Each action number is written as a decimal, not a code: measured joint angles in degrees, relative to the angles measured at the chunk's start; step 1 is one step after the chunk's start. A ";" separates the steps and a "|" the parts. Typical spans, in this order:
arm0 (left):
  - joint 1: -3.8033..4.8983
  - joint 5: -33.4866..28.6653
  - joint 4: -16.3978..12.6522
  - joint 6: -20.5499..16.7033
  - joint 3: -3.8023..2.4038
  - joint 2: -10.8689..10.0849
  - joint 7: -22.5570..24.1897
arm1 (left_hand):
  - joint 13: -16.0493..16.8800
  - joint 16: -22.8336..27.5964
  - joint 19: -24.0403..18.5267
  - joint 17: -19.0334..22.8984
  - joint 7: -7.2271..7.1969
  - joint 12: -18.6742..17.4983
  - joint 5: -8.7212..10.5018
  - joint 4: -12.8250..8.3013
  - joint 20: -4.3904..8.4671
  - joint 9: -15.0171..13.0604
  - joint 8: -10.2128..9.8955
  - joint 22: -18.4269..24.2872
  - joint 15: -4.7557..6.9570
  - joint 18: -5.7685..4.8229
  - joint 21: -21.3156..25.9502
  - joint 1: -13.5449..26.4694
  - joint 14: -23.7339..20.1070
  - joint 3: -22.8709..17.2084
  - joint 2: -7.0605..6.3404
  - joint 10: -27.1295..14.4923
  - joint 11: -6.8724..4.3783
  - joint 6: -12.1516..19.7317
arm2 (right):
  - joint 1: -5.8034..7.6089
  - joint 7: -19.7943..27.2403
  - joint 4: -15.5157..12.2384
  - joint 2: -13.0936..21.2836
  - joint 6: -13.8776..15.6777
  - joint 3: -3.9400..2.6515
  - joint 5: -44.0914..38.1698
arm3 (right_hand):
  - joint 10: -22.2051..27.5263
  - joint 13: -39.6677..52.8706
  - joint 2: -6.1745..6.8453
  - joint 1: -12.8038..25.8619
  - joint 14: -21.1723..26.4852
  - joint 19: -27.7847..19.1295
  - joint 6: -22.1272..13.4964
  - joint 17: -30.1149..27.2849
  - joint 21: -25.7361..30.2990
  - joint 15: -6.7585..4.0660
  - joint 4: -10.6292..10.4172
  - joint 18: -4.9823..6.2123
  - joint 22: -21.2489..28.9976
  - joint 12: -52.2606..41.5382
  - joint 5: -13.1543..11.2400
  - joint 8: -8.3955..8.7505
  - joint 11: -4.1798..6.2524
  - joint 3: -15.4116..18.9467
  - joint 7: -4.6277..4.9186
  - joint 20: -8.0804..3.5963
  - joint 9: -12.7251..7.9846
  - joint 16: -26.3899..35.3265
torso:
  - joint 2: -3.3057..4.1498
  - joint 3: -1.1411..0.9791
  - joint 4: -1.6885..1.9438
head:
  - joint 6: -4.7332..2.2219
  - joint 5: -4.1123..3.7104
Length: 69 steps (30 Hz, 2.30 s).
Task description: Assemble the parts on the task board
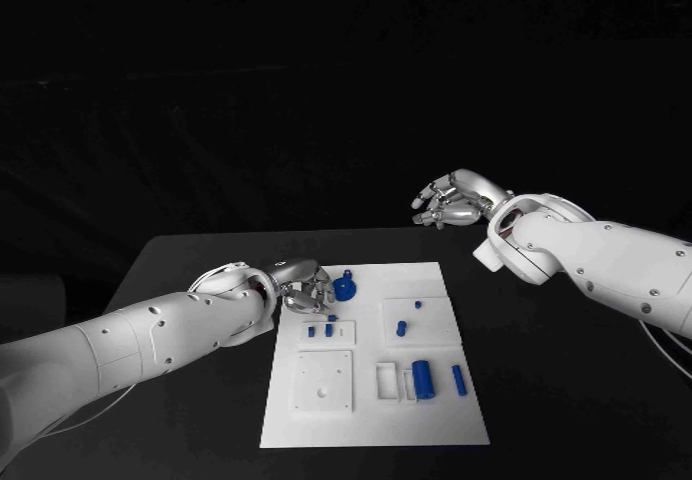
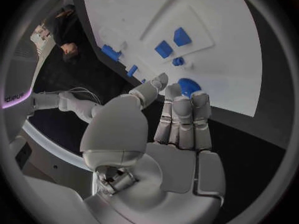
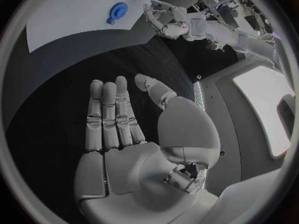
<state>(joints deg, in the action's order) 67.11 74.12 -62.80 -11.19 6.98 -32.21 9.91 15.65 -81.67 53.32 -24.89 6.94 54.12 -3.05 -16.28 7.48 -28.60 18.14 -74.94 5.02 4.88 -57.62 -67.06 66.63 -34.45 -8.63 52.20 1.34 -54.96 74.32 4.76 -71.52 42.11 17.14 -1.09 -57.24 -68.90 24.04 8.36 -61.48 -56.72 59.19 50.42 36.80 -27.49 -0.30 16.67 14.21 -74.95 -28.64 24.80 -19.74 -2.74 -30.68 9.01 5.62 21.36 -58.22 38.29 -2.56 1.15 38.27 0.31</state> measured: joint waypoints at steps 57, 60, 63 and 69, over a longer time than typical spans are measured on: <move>0.02 12.15 1.51 4.46 0.34 4.31 -13.76 | 6.44 -0.64 1.47 -1.08 -0.82 9.55 0.00 2.60 0.40 -0.45 0.29 0.28 1.53 -0.01 0.21 1.33 1.15 3.44 0.80 1.63 -1.63 -0.61 | -0.01 -0.75 -0.96 0.31 -0.23 0.17 -1.73 | 0.61 3.84 0.00 0.00 0.16 -0.02 0.19 0.81 -1.02 -0.10 0.00 -0.02 0.03 -0.80 0.04 0.00 0.17 -0.01 -0.19 0.02 -0.04 -0.47 | 0.01 -0.11 -0.07 | 0.38 -0.35; -0.03 11.92 1.77 4.54 0.56 4.59 -13.77 | 6.59 -0.64 1.47 -1.08 -0.82 9.56 0.00 2.75 0.40 -0.45 0.29 0.28 1.53 -0.01 0.21 1.62 1.15 3.58 1.08 1.63 -1.63 -0.61 | -0.01 -0.75 -0.99 0.32 -0.23 0.17 -1.74 | 0.61 3.88 0.00 0.00 0.16 -0.02 0.19 0.81 -1.02 -0.09 0.00 -0.02 0.03 -0.80 0.04 0.00 0.17 -0.01 -0.19 0.02 -0.05 -0.47 | 0.01 -0.11 -0.07 | 0.40 -0.38; -0.05 11.68 2.02 4.54 0.70 4.80 -13.77 | 6.67 -0.64 1.47 -1.14 -0.82 9.78 -0.01 2.76 0.40 -0.45 0.29 0.28 1.53 -0.01 0.21 1.63 1.15 3.58 1.09 1.63 -1.63 -0.61 | -0.01 -0.76 -1.08 0.34 -0.23 0.18 -1.74 | 0.60 3.91 0.00 0.00 0.15 -0.02 0.19 0.80 -1.01 -0.09 0.00 -0.02 0.03 -0.80 0.04 0.00 0.17 -0.01 -0.19 0.02 -0.04 -0.47 | 0.01 -0.10 -0.07 | 0.40 -0.40; -0.21 11.37 2.61 4.43 0.89 5.11 -13.75 | 6.76 -0.64 1.47 -1.13 -0.83 9.87 -0.02 3.11 0.40 -0.43 0.28 0.28 1.52 -0.01 0.21 1.98 1.15 3.43 1.45 1.63 -1.63 -0.60 | -0.01 -0.76 -1.18 0.35 -0.23 0.18 -1.76 | 0.61 3.97 0.00 0.00 0.15 -0.02 0.19 0.80 -1.02 -0.09 0.00 -0.02 0.03 -0.80 0.04 0.00 0.17 -0.01 -0.19 0.02 -0.04 -0.47 | 0.01 -0.08 -0.09 | 0.45 -0.48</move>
<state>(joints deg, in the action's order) 66.89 85.50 -60.19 -6.76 7.87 -27.10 -3.84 22.41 -82.31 54.79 -26.02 6.11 63.99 -3.06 -13.16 7.88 -29.02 18.42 -74.66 6.54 4.87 -57.40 -65.08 67.77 -31.02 -7.19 53.83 -0.29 -55.56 74.31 4.00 -72.70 42.46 16.92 -0.92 -59.00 -68.29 28.01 8.36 -61.48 -56.57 59.17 50.60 37.61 -28.50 -0.39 16.67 14.18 -74.92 -29.44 24.85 -19.74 -2.56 -30.68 8.82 5.64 21.32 -58.69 38.30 -2.64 1.06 38.72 -0.17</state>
